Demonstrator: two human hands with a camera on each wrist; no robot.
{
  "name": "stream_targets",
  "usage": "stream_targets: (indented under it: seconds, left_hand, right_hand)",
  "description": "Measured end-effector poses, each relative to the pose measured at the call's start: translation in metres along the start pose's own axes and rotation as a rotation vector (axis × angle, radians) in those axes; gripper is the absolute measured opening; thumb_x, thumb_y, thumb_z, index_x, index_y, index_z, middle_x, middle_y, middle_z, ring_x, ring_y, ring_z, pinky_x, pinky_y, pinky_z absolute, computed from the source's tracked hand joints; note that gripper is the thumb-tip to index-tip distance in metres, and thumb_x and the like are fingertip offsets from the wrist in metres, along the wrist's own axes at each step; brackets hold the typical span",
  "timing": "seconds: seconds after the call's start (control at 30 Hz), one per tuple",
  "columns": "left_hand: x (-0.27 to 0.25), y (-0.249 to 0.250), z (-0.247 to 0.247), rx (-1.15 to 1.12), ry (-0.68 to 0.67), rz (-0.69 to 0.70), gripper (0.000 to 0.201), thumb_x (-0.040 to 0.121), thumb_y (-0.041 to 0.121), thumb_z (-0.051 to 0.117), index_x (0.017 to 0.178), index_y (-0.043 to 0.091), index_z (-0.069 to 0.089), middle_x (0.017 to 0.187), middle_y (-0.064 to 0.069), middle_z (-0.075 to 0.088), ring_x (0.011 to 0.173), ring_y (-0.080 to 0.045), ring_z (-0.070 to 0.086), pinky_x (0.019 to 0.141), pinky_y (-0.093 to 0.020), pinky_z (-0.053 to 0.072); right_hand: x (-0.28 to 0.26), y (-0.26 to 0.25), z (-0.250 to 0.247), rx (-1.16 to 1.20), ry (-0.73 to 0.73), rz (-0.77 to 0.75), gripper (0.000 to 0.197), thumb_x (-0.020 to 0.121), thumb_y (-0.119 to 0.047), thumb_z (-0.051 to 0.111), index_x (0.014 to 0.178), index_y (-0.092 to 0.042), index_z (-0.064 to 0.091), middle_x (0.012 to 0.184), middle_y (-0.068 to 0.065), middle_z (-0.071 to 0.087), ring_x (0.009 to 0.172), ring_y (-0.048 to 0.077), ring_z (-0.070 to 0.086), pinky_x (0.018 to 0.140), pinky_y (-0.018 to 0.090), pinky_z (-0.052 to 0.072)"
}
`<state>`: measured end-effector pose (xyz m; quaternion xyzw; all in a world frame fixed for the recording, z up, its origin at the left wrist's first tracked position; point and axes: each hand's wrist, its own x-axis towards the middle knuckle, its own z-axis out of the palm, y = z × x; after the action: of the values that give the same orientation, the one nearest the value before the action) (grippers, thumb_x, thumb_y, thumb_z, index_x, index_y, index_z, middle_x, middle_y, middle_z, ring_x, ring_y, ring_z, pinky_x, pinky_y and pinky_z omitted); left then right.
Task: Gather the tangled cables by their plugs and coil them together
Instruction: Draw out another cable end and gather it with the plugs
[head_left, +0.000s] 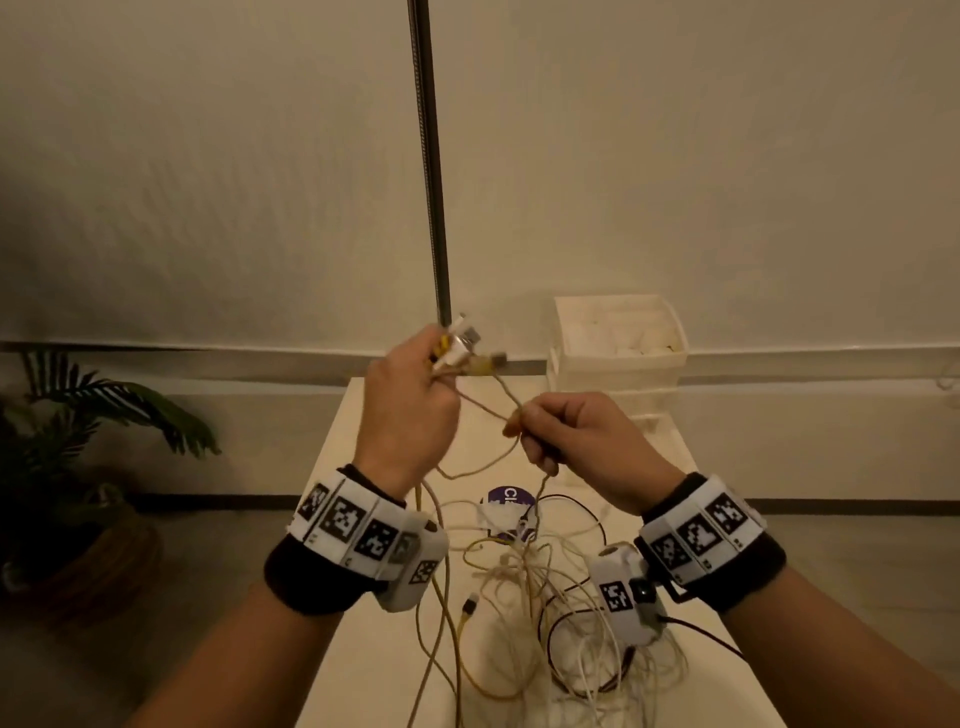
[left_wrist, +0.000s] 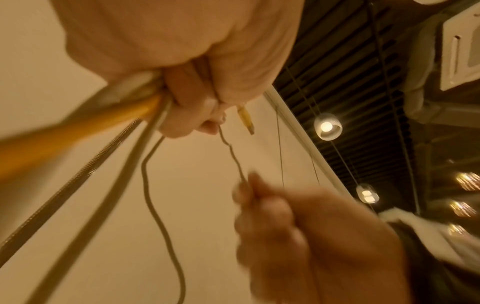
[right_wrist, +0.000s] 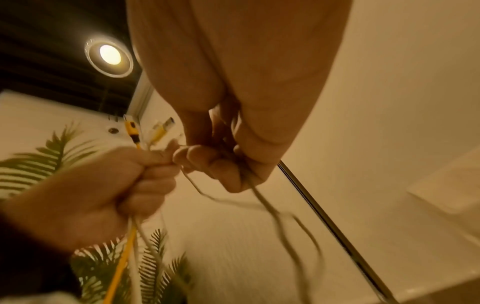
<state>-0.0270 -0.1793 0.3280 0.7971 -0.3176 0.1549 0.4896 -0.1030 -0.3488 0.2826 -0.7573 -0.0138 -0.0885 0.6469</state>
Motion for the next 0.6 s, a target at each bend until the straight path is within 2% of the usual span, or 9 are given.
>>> stream_targets:
  seconds: [0.1,0.17,0.23,0.33,0.4,0.43,0.5,0.53,0.6]
  left_hand:
    - [0.014,0.000,-0.016,-0.017,0.145,-0.028,0.026,0.095,0.001,0.051,0.088,0.023,0.063,0.078,0.006,0.064,0.073,-0.014,0.060,0.061,-0.028,0.047]
    - [0.020,-0.006,-0.026,-0.045,0.252,-0.107,0.024,0.097,0.006,0.051,0.094,0.026,0.064,0.083,0.003,0.064,0.076,-0.016,0.059,0.064,-0.029,0.046]
    - [0.026,-0.018,-0.035,-0.095,0.360,-0.211,0.020,0.097,0.009,0.049,0.093,0.019,0.066,0.086,-0.005,0.065,0.077,-0.020,0.060,0.064,-0.035,0.046]
    - [0.030,-0.030,-0.047,-0.096,0.410,-0.218,0.019,0.095,0.011,0.047,0.091,0.015,0.065,0.081,-0.006,0.062,0.073,-0.023,0.058,0.065,-0.042,0.048]
    - [0.027,-0.028,-0.049,-0.033,0.390,-0.154,0.017,0.096,0.008,0.050,0.100,0.017,0.064,0.087,0.001,0.063,0.081,-0.017,0.059,0.073,-0.038,0.051]
    - [0.026,-0.026,-0.048,-0.027,0.369,-0.136,0.019,0.097,0.009,0.053,0.109,0.018,0.063,0.092,0.005,0.063,0.085,-0.013,0.059,0.076,-0.029,0.051]
    - [0.020,-0.020,-0.044,0.011,0.280,-0.097,0.033,0.097,0.012,0.056,0.128,0.021,0.055,0.101,0.010,0.061,0.086,-0.001,0.058,0.072,-0.007,0.044]
    - [0.016,-0.017,-0.040,0.041,0.190,-0.048,0.038,0.097,0.012,0.056,0.133,0.022,0.052,0.105,0.009,0.061,0.084,0.002,0.057,0.069,-0.002,0.042]
    - [0.005,-0.010,-0.024,0.065,-0.069,0.056,0.045,0.095,0.007,0.056,0.135,0.027,0.052,0.110,0.010,0.062,0.088,0.003,0.058,0.075,-0.002,0.043]
  right_hand:
    - [-0.007,0.021,-0.003,-0.002,0.016,0.033,0.026,0.099,-0.015,0.049,0.083,-0.009,0.069,0.062,0.003,0.058,0.057,0.019,0.048,0.057,0.027,0.042]
    - [-0.010,0.033,-0.006,-0.013,0.011,0.052,0.025,0.098,-0.015,0.050,0.083,-0.008,0.068,0.062,0.003,0.057,0.059,0.023,0.047,0.056,0.029,0.042]
    - [-0.013,0.043,-0.009,-0.028,-0.010,0.082,0.025,0.098,-0.016,0.051,0.083,-0.008,0.069,0.062,0.002,0.058,0.058,0.021,0.048,0.057,0.029,0.042]
    - [-0.016,0.054,-0.012,0.002,-0.015,0.129,0.025,0.098,-0.014,0.050,0.084,-0.009,0.070,0.062,0.002,0.058,0.058,0.015,0.049,0.060,0.028,0.043]
    - [-0.016,0.052,-0.013,-0.014,0.013,0.108,0.025,0.099,-0.011,0.049,0.083,-0.009,0.069,0.060,0.001,0.057,0.057,0.016,0.049,0.059,0.028,0.042]
    - [-0.014,0.049,-0.012,-0.022,0.031,0.085,0.026,0.099,-0.009,0.048,0.082,-0.009,0.068,0.060,0.001,0.056,0.056,0.016,0.048,0.058,0.027,0.042]
    - [-0.011,0.040,-0.010,-0.028,0.048,0.052,0.026,0.099,-0.008,0.047,0.083,-0.008,0.067,0.060,0.002,0.055,0.055,0.015,0.048,0.056,0.026,0.042]
    - [-0.009,0.034,-0.009,-0.034,0.046,0.042,0.026,0.099,-0.008,0.047,0.083,-0.008,0.067,0.061,0.002,0.054,0.056,0.015,0.048,0.056,0.026,0.043]
    - [-0.004,0.023,-0.007,-0.060,0.033,0.020,0.025,0.099,-0.010,0.047,0.084,-0.007,0.067,0.061,0.003,0.055,0.056,0.016,0.049,0.057,0.026,0.043]
